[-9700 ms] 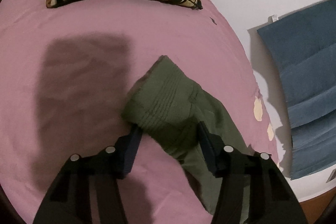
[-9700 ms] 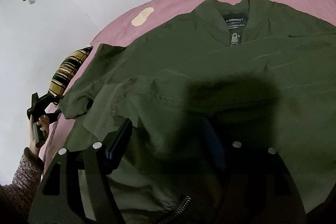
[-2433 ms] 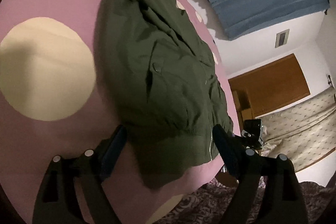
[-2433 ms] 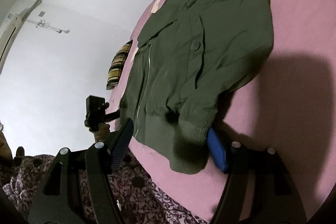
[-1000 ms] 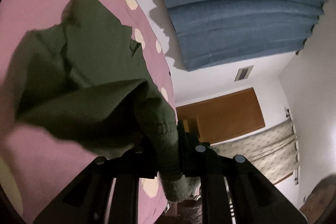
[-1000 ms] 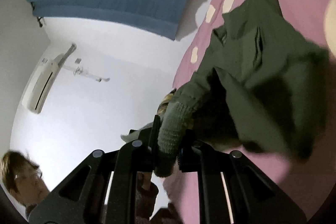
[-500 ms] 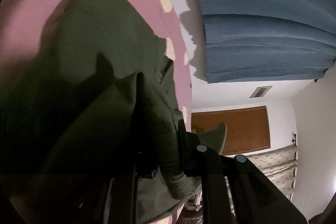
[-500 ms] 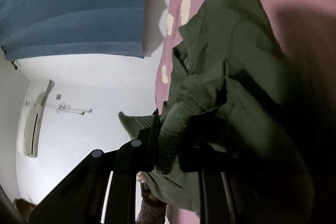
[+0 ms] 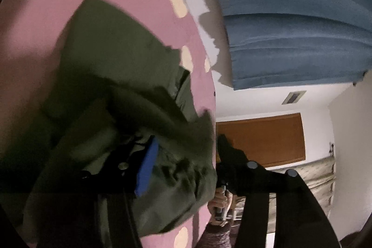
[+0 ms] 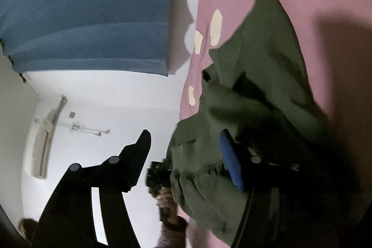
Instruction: Fold small clothes
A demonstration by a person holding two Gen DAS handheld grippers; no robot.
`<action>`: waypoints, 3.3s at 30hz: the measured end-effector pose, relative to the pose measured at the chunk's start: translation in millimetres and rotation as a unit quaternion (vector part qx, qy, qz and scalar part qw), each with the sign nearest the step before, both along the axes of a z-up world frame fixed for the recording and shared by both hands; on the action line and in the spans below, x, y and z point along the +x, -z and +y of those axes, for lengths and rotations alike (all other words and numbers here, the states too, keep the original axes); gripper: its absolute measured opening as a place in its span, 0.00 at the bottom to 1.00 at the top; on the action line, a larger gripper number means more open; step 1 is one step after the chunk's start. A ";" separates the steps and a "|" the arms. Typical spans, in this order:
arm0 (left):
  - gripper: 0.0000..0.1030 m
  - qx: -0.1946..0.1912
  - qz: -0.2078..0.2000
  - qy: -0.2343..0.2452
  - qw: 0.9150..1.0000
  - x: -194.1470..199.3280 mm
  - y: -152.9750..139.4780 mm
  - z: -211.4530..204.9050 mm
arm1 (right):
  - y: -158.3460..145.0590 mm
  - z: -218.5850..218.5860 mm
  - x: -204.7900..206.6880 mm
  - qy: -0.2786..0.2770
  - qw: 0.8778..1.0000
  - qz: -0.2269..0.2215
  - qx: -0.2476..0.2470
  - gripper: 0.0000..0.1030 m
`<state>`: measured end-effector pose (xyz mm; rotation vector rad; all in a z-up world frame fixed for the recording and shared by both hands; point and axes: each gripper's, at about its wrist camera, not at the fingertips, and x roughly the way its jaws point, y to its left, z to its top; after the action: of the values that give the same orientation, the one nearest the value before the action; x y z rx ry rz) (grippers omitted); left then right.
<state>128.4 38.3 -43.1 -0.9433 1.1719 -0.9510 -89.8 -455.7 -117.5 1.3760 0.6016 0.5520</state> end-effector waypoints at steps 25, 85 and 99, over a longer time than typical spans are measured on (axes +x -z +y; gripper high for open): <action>0.73 0.261 -0.265 0.147 0.917 39.8 -9.0 -38.5 | -29.7 17.7 80.6 -0.152 0.909 -0.003 -0.387 0.68; 0.17 0.355 -0.217 0.034 0.909 124.9 28.3 -69.7 | 15.0 -27.6 177.8 -0.032 0.934 0.061 -0.350 0.09; 0.70 0.345 -0.220 -0.004 0.913 87.1 -10.1 -36.9 | -23.3 -52.1 108.4 0.042 0.940 0.083 -0.329 0.49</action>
<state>215.5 1.4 -33.1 -0.1484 0.9969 -0.6154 18.5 -507.8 -94.2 0.8056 0.7730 0.1336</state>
